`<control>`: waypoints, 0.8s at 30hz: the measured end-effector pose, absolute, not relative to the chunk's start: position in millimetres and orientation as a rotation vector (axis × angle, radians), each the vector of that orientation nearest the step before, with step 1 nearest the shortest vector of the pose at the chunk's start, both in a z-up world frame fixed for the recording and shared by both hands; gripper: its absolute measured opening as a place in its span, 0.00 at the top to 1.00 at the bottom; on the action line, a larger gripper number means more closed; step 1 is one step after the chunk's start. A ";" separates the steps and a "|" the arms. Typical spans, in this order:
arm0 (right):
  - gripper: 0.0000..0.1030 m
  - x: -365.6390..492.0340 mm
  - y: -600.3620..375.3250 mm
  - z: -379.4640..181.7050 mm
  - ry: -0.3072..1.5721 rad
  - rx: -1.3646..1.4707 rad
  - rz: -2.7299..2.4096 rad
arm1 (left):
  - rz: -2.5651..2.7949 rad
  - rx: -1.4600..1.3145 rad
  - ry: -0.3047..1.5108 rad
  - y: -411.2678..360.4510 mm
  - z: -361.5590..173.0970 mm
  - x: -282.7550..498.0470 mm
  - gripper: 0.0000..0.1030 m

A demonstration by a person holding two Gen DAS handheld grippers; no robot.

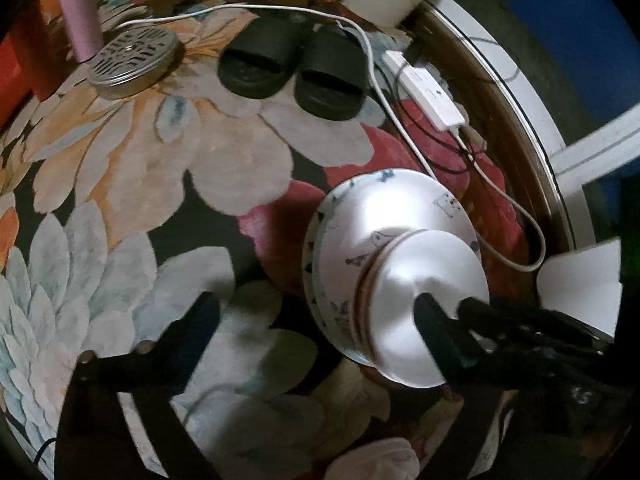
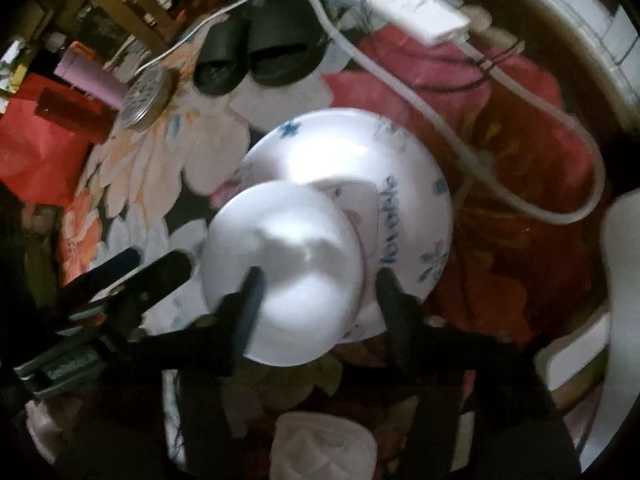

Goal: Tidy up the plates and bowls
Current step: 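Lower the bowl into the stacked bowls and open both grippers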

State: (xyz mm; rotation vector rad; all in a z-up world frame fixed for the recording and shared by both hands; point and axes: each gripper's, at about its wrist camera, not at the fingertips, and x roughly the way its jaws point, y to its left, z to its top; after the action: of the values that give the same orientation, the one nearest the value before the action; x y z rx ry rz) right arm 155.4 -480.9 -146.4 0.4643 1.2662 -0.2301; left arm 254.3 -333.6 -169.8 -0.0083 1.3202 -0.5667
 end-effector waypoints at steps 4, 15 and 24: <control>0.11 155.7 -482.3 -139.9 1.224 0.478 -0.237 | -0.529 0.010 1.313 -323.4 -168.9 258.9 0.01; 0.05 157.8 -469.6 -146.3 1.224 0.507 -0.236 | -0.477 0.036 1.288 -302.0 -166.2 259.5 0.01; 0.05 157.6 -464.5 -141.6 1.202 0.484 -0.256 | -0.484 0.038 1.280 -299.2 -164.1 255.9 0.01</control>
State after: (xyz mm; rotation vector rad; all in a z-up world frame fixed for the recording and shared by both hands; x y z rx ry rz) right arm 157.6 -464.5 -141.7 0.4839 1.2022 -0.2557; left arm 255.9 -299.2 -164.1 0.0377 1.2803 -0.4838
